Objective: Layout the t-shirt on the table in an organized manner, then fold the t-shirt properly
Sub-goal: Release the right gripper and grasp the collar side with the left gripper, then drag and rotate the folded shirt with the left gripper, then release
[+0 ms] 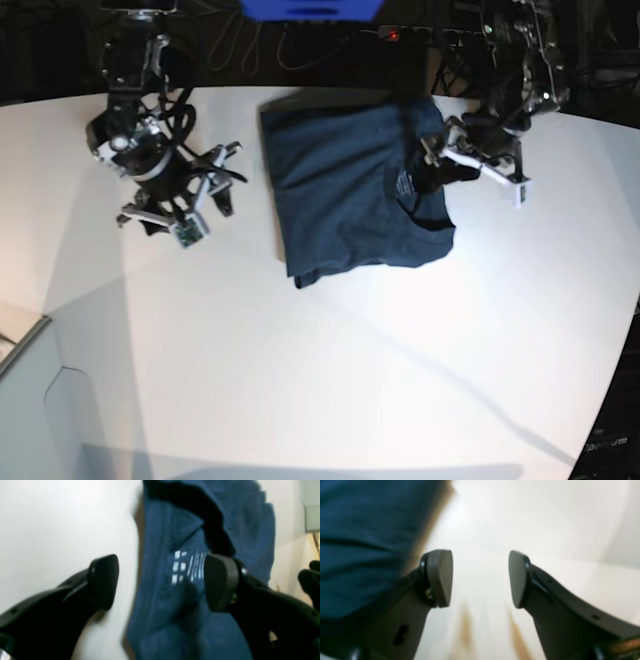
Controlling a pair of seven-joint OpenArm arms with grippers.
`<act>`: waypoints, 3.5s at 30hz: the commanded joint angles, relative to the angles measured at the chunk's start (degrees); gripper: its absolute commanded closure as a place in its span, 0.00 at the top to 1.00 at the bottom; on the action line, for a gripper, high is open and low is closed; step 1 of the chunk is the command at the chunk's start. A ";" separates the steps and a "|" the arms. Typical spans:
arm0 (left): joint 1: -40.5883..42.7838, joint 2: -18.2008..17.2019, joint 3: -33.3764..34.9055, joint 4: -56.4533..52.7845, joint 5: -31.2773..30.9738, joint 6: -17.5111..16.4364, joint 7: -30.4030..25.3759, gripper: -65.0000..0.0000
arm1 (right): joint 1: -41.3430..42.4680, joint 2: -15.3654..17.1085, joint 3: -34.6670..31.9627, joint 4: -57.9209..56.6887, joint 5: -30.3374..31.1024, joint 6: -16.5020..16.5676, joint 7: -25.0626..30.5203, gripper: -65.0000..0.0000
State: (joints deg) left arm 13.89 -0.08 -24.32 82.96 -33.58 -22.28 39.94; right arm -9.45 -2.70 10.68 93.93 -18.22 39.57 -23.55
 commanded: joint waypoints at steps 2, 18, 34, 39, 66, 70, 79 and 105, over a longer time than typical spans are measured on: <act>-1.98 -0.23 0.01 -2.12 -1.01 -0.53 -0.16 0.79 | 0.53 0.19 1.50 1.06 0.50 0.43 1.18 0.54; -9.80 -0.67 11.26 -17.42 -1.01 -0.71 -0.34 0.36 | 0.71 0.28 5.28 1.15 0.50 0.43 1.35 0.54; -32.48 -1.37 37.11 -30.43 19.21 -0.88 -0.25 0.00 | 1.15 0.28 17.41 5.45 0.50 0.43 1.44 0.54; -42.59 1.26 52.32 -35.53 25.54 -0.88 -2.54 0.00 | 1.23 0.19 22.16 5.54 0.50 0.43 1.44 0.54; -54.11 9.08 81.06 -46.87 34.51 -0.53 -26.45 0.42 | -0.52 -1.74 35.43 5.63 0.50 0.43 1.53 0.54; -54.20 9.08 77.19 -45.46 34.95 -0.71 -26.27 0.51 | -0.26 -1.74 35.43 5.63 0.50 0.43 1.53 0.54; -54.20 8.21 66.12 -42.83 34.95 -0.79 -26.27 0.51 | 0.44 -1.74 33.67 5.54 0.50 0.43 1.53 0.54; -46.73 -1.20 43.00 -34.56 34.42 -0.88 -12.56 0.51 | 11.87 2.74 21.37 -7.56 0.50 0.43 1.53 0.54</act>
State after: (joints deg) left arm -31.29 -1.37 18.92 47.20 1.06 -23.42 28.34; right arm 1.72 -0.36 32.05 85.49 -18.31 39.57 -23.14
